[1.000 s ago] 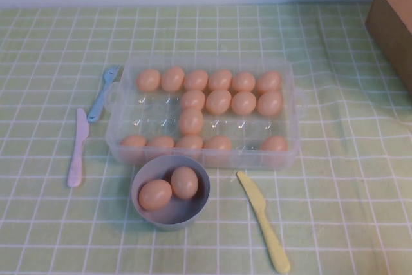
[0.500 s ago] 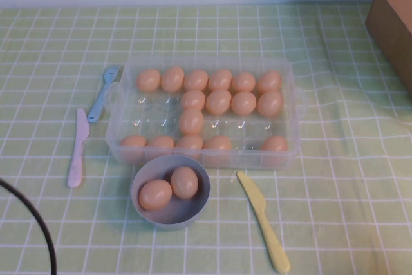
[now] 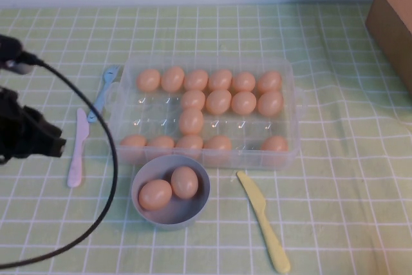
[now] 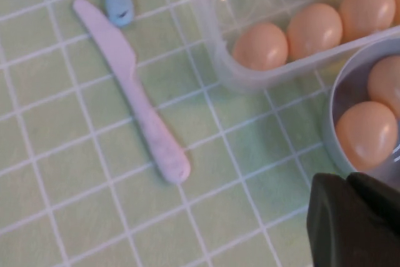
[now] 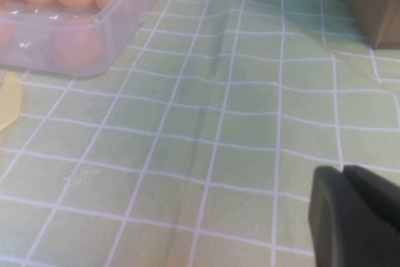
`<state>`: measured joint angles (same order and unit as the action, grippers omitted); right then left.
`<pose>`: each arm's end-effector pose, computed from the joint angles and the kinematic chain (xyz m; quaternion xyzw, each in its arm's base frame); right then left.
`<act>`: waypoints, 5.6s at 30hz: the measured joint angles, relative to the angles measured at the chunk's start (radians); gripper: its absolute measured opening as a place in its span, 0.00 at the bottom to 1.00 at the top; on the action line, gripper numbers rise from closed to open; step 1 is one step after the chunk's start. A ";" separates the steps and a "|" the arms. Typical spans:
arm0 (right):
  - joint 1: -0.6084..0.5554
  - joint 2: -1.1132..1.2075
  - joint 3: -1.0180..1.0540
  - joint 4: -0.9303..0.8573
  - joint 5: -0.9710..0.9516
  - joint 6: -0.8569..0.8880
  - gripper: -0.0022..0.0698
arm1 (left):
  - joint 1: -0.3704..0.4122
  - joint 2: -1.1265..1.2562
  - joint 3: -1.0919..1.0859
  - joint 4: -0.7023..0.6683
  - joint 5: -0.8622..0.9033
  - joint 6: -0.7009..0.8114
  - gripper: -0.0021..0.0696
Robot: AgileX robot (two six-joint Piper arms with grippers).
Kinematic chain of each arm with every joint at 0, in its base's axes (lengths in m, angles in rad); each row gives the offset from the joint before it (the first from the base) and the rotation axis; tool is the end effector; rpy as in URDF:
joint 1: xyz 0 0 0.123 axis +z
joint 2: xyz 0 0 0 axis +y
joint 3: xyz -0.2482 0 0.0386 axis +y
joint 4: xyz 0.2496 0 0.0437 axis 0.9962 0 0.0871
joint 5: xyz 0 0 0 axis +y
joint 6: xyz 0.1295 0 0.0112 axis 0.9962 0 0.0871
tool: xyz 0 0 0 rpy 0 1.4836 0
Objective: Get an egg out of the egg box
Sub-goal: Pick up the egg from the plastic box
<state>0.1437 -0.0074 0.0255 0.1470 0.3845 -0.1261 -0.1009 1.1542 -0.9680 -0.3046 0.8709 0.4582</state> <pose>0.1231 0.0250 0.1590 -0.0700 0.8051 0.0674 0.5851 0.2577 -0.0561 0.2596 0.2038 0.9238 -0.0856 0.3127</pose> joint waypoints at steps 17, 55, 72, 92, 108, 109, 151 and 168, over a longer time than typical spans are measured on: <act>0.000 0.000 0.000 0.000 0.000 0.000 0.01 | -0.209 0.492 -0.514 0.062 0.168 0.104 0.02; 0.000 0.000 0.000 0.000 0.000 0.000 0.01 | -0.269 0.951 -0.874 0.162 -0.032 0.068 0.60; 0.000 0.000 0.000 0.000 0.000 0.000 0.01 | -0.258 1.002 -0.878 0.134 -0.119 0.031 0.61; 0.000 0.000 0.000 0.000 0.000 0.000 0.01 | -0.249 1.008 -0.878 0.110 -0.172 0.031 0.61; 0.000 0.000 0.000 0.000 0.000 0.000 0.01 | -0.243 1.036 -0.878 0.083 -0.225 0.031 0.61; 0.000 0.000 0.000 0.000 0.000 0.000 0.01 | -0.243 1.036 -0.878 0.078 -0.227 0.031 0.61; 0.000 0.000 0.000 0.000 0.000 0.000 0.01 | -0.243 1.100 -0.881 0.062 -0.305 0.031 0.61; 0.000 0.000 0.000 0.000 0.000 0.000 0.01 | -0.243 1.107 -0.882 0.062 -0.313 0.031 0.54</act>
<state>0.1437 -0.0074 0.0255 0.1470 0.3845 -0.1261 -0.3440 2.2617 -1.8502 -0.2430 0.5575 0.4895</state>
